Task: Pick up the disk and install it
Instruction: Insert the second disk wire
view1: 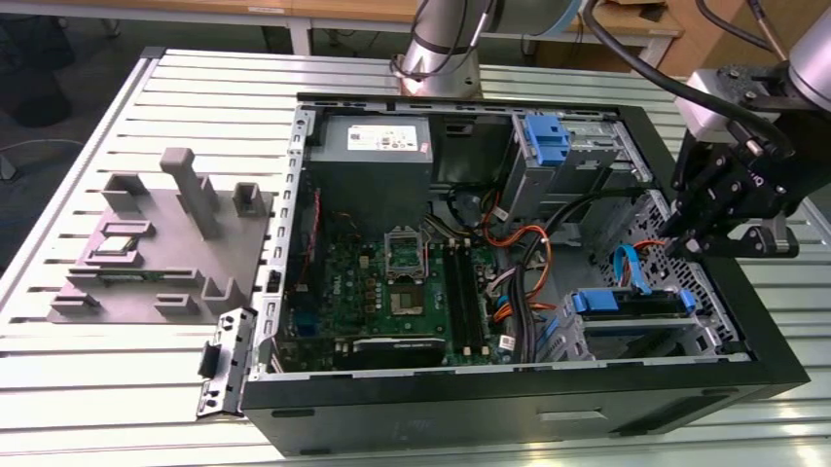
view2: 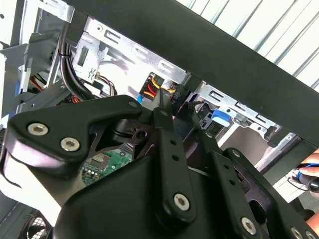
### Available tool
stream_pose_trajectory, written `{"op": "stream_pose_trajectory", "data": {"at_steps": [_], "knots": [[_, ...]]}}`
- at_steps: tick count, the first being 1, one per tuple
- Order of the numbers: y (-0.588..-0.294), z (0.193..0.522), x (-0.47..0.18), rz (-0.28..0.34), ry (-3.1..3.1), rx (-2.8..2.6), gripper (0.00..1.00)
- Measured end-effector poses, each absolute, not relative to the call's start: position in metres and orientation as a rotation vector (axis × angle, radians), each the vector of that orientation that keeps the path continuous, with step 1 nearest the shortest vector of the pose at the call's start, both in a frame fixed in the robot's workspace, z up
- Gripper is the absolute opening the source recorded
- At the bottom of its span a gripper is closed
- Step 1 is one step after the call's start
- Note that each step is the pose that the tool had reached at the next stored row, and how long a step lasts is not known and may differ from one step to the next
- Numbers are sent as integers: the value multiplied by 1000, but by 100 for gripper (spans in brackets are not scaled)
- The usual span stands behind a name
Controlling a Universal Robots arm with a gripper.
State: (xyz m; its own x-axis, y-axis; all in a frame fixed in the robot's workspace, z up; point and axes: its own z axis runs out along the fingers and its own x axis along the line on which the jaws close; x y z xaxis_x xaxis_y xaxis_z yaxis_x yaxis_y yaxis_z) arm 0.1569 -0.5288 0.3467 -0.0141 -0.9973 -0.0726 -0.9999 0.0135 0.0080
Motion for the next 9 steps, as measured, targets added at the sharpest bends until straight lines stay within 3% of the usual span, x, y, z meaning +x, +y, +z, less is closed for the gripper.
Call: {"op": "stream_pose_trajectory", "data": {"at_steps": [9], "knots": [[-529, 345, 157, 87, 2203, -2173, 29]]}}
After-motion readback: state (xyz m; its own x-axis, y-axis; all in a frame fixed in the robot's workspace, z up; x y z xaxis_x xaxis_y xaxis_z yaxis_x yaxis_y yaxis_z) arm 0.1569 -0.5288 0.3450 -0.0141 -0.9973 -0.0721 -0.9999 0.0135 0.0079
